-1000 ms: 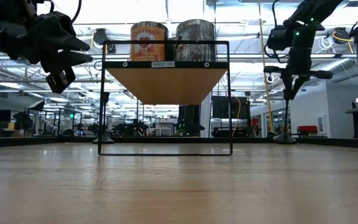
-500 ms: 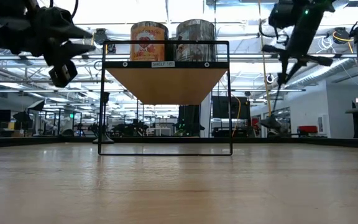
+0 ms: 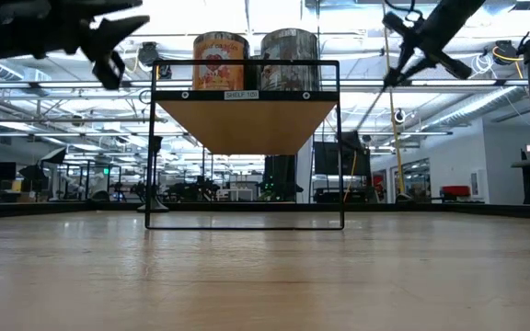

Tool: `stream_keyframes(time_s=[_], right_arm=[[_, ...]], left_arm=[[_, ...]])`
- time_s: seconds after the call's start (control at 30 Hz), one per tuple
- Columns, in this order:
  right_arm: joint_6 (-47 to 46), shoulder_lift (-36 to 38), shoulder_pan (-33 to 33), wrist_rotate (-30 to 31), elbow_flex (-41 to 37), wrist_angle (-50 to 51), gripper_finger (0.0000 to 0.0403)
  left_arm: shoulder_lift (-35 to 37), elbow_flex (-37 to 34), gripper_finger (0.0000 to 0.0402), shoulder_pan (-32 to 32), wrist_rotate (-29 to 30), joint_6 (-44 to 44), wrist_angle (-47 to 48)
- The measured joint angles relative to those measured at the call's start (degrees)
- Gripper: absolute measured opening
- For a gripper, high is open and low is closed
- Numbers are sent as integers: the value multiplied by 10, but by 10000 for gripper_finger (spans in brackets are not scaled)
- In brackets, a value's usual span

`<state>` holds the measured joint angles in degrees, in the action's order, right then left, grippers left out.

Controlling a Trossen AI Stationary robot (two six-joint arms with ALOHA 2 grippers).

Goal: Pick & Place candle stick holders
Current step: Put the top right black candle holder on the shelf

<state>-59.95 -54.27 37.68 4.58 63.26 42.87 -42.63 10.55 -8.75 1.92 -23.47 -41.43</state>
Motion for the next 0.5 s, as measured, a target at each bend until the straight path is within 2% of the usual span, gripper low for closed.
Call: stream_keyframes(time_s=[0.23,0.37,0.5], right_arm=[[41,5,-3,-22,0,-70,13],[60,-2,-3,-73,0,-130,13],[69,-17,-3,-129,0,-182,13]], left_arm=[[0,3,93,0,126,85,-68],[-2,31,93,1,183,132,-53],[-2,89,93,11,204,190,28]])
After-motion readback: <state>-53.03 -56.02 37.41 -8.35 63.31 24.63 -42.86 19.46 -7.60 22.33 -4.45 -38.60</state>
